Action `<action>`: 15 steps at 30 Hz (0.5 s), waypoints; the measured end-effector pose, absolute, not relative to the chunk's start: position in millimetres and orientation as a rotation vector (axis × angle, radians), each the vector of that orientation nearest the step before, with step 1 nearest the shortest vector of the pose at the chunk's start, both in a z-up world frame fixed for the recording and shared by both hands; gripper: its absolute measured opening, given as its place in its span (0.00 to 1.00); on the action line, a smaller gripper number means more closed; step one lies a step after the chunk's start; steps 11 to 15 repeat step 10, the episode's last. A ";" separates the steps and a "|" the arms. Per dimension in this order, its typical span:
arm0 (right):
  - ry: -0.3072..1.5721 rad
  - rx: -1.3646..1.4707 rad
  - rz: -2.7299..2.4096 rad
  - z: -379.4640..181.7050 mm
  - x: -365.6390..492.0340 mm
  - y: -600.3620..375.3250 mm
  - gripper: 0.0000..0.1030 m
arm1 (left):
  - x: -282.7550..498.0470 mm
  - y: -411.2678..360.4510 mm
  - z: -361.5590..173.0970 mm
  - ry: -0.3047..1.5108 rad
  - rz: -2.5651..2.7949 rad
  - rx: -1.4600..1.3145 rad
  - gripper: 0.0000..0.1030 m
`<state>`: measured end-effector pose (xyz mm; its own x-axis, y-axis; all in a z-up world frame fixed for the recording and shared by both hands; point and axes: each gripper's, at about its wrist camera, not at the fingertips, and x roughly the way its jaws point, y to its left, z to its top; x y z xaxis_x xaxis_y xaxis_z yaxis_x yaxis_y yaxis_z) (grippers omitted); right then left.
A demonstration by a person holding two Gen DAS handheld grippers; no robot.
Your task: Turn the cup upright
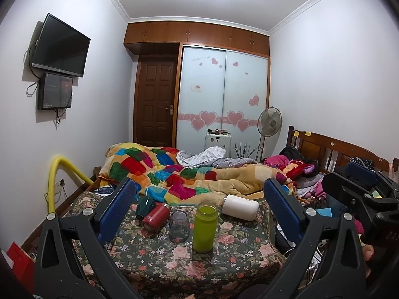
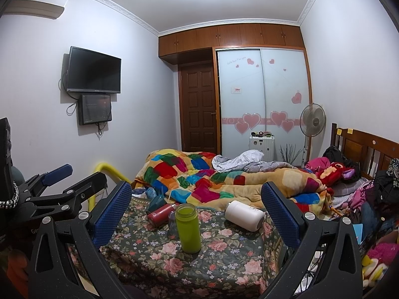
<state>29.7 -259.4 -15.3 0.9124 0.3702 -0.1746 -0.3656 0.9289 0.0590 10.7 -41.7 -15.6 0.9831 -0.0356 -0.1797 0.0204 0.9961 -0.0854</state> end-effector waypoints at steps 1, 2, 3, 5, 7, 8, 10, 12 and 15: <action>0.185 0.026 0.379 -15.5 30.1 -259.0 1.00 | 10.9 -39.9 -16.1 0.183 -0.029 -0.085 1.00; 0.187 0.025 0.379 -15.0 30.7 -259.4 1.00 | 11.0 -40.2 -16.7 0.186 -0.027 -0.089 1.00; 0.188 0.025 0.379 -14.4 31.5 -259.9 1.00 | 11.6 -38.5 -17.1 0.188 -0.027 -0.091 1.00; 0.193 0.024 0.377 -13.9 33.7 -260.1 1.00 | 12.6 -35.8 -18.4 0.194 -0.026 -0.096 1.00; 0.199 0.020 0.377 -13.9 36.0 -259.0 1.00 | 13.4 -33.8 -20.3 0.199 -0.022 -0.100 1.00; 0.202 0.019 0.377 -14.2 36.9 -258.0 1.00 | 14.0 -31.8 -21.3 0.201 -0.021 -0.102 1.00; 0.210 0.012 0.377 -14.4 39.8 -255.0 1.00 | 15.2 -25.4 -23.9 0.208 -0.015 -0.112 1.00; 0.210 0.012 0.377 -14.4 39.8 -255.0 1.00 | 15.2 -25.4 -23.9 0.208 -0.015 -0.112 1.00; 0.210 0.012 0.377 -14.4 39.8 -255.0 1.00 | 15.2 -25.4 -23.9 0.208 -0.015 -0.112 1.00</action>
